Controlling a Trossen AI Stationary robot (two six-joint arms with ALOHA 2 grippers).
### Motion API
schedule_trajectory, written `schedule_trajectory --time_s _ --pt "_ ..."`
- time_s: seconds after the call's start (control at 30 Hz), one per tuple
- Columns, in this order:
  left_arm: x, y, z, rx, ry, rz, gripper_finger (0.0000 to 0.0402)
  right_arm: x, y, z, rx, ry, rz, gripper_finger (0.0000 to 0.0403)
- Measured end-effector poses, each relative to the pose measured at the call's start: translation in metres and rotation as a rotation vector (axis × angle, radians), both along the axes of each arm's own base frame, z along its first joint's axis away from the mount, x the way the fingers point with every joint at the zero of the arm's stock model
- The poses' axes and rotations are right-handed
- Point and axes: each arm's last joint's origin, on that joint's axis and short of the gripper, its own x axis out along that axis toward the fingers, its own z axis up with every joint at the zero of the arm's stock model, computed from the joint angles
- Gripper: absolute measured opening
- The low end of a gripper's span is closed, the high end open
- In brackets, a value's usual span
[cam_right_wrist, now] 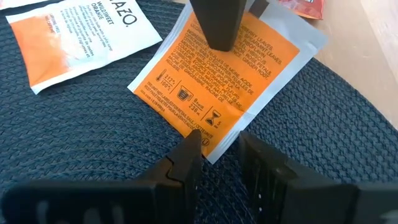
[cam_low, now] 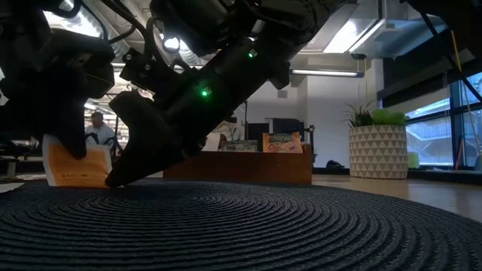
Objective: Pick & Place Tea
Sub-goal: Put the white tea bag into the left of the wooden organizer
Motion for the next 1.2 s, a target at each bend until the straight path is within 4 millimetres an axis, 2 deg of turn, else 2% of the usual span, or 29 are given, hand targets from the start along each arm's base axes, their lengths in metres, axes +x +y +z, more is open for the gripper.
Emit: schedule_trajectory --time_s 0.17,0.27,0.33,0.47,0.6,0.67,0.77,0.9,0.97,1.07,1.2 --pt "0.0 0.0 0.0 0.008 0.0 -0.013 0.002 0.0 0.0 0.001 -0.008 -0.002 0.008 0.0112" --pt "-0.001 0.0 0.003 0.016 -0.013 -0.038 0.0005 -0.003 -0.001 0.014 -0.024 -0.003 0.023 0.0112" --pt "-0.003 0.002 0.009 0.017 -0.032 -0.051 0.0006 -0.006 -0.002 0.033 -0.028 -0.009 0.023 0.0112" --pt "-0.01 0.007 0.026 0.029 -0.11 -0.027 0.0003 -0.021 -0.006 0.085 -0.022 -0.005 0.01 0.0112" --pt "-0.013 0.015 0.048 0.125 -0.307 0.11 0.0005 -0.045 -0.014 0.134 -0.031 0.005 -0.073 0.0112" --pt "-0.013 0.019 0.059 0.205 -0.426 0.193 0.0005 -0.058 -0.018 0.162 -0.083 -0.034 -0.13 0.0112" --pt "-0.007 0.021 0.075 0.288 -0.606 0.316 0.0003 -0.074 -0.018 0.193 -0.242 -0.085 -0.165 0.0112" --pt "0.003 0.026 0.094 0.244 -0.802 0.452 0.0008 -0.093 -0.004 0.224 -0.456 -0.156 -0.16 0.0112" --pt "0.008 0.028 0.104 0.207 -0.881 0.477 0.001 -0.098 0.002 0.233 -0.48 -0.201 -0.188 0.0112" --pt "0.013 0.033 0.115 0.21 -0.96 0.467 0.0011 -0.099 0.01 0.232 -0.49 -0.203 -0.176 0.0112" --pt "0.017 0.037 0.122 0.202 -1.015 0.425 0.0008 -0.1 0.019 0.232 -0.595 -0.191 -0.087 0.0112"
